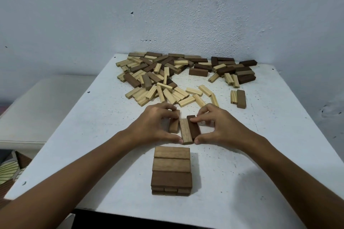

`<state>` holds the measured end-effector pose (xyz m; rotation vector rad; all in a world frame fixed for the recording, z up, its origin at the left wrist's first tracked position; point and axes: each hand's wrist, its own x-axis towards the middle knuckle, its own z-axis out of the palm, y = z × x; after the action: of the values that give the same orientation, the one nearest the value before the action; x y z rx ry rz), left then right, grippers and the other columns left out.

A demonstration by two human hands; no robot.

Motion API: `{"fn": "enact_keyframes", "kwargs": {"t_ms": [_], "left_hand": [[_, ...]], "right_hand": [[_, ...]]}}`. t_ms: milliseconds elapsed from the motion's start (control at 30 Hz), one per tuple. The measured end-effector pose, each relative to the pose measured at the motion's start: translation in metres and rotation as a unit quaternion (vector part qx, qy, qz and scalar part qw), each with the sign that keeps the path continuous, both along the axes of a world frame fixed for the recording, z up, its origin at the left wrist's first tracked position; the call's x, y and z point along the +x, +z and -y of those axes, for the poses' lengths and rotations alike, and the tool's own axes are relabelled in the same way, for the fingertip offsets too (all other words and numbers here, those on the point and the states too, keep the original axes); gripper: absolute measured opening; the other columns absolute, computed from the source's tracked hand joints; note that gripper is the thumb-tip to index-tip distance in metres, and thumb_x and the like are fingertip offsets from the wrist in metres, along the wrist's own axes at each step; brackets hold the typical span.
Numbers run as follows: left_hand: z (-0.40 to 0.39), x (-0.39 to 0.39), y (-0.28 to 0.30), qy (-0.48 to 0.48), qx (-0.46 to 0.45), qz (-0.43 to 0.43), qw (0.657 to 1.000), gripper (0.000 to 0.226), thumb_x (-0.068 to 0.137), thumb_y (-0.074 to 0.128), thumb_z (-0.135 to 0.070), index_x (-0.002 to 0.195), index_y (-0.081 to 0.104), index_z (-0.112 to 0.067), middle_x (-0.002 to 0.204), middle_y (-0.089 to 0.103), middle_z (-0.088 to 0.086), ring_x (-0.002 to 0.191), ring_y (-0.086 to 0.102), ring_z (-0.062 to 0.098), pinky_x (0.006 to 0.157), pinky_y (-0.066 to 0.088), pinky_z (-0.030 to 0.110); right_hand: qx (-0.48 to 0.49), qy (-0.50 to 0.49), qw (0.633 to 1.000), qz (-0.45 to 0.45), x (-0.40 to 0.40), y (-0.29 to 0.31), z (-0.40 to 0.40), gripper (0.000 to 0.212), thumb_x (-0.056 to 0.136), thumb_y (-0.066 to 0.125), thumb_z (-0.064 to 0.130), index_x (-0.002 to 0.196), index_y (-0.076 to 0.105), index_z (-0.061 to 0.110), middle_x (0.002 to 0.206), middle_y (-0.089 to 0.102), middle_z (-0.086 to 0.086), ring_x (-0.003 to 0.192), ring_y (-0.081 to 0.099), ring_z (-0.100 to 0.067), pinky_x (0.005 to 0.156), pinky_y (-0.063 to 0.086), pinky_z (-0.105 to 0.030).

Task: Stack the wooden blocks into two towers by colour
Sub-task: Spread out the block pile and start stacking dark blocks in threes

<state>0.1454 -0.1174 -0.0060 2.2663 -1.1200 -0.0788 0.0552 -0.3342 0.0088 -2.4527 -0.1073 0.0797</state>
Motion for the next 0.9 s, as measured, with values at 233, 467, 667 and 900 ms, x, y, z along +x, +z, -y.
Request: {"fn": "enact_keyframes", "kwargs": {"t_ms": [233, 467, 667, 900], "left_hand": [[0.0, 0.001, -0.001, 0.017, -0.012, -0.011, 1.0, 0.068, 0.06, 0.072, -0.063, 0.112, 0.073, -0.02, 0.12, 0.062, -0.006, 0.113, 0.052, 0.007, 0.088, 0.042, 0.025], [-0.002, 0.001, 0.002, 0.006, 0.003, -0.014, 1.0, 0.062, 0.063, 0.082, -0.05, 0.116, 0.071, -0.02, 0.121, 0.059, -0.005, 0.113, 0.048, 0.008, 0.087, 0.042, 0.026], [-0.003, -0.001, 0.002, 0.006, 0.005, -0.022, 1.0, 0.075, 0.058, 0.069, -0.067, 0.119, 0.067, -0.024, 0.123, 0.058, -0.008, 0.116, 0.045, 0.007, 0.09, 0.041, 0.026], [0.0, 0.0, -0.006, 0.016, -0.022, -0.066, 0.997, 0.08, 0.061, 0.086, -0.049, 0.129, 0.049, -0.03, 0.123, 0.054, -0.006, 0.108, 0.047, 0.001, 0.075, 0.037, 0.008]], "right_hand": [[0.004, -0.014, 0.999, 0.03, -0.001, -0.009, -0.002, 0.065, 0.063, 0.085, 0.048, 0.123, 0.062, 0.032, 0.141, 0.048, 0.014, 0.132, 0.033, -0.004, 0.106, 0.041, -0.043], [-0.022, -0.039, 0.994, 0.095, 0.003, -0.021, -0.008, 0.062, 0.067, 0.081, 0.053, 0.121, 0.063, 0.028, 0.13, 0.056, 0.01, 0.119, 0.042, -0.002, 0.092, 0.04, -0.024], [-0.005, -0.022, 0.998, 0.064, 0.002, -0.016, -0.007, 0.072, 0.068, 0.082, 0.051, 0.131, 0.055, 0.03, 0.14, 0.049, 0.01, 0.124, 0.036, -0.001, 0.101, 0.04, -0.031], [0.028, -0.021, 0.999, 0.023, 0.003, -0.012, -0.003, 0.086, 0.068, 0.085, 0.037, 0.142, 0.04, 0.035, 0.141, 0.045, 0.004, 0.125, 0.044, -0.009, 0.102, 0.044, -0.034]]}}
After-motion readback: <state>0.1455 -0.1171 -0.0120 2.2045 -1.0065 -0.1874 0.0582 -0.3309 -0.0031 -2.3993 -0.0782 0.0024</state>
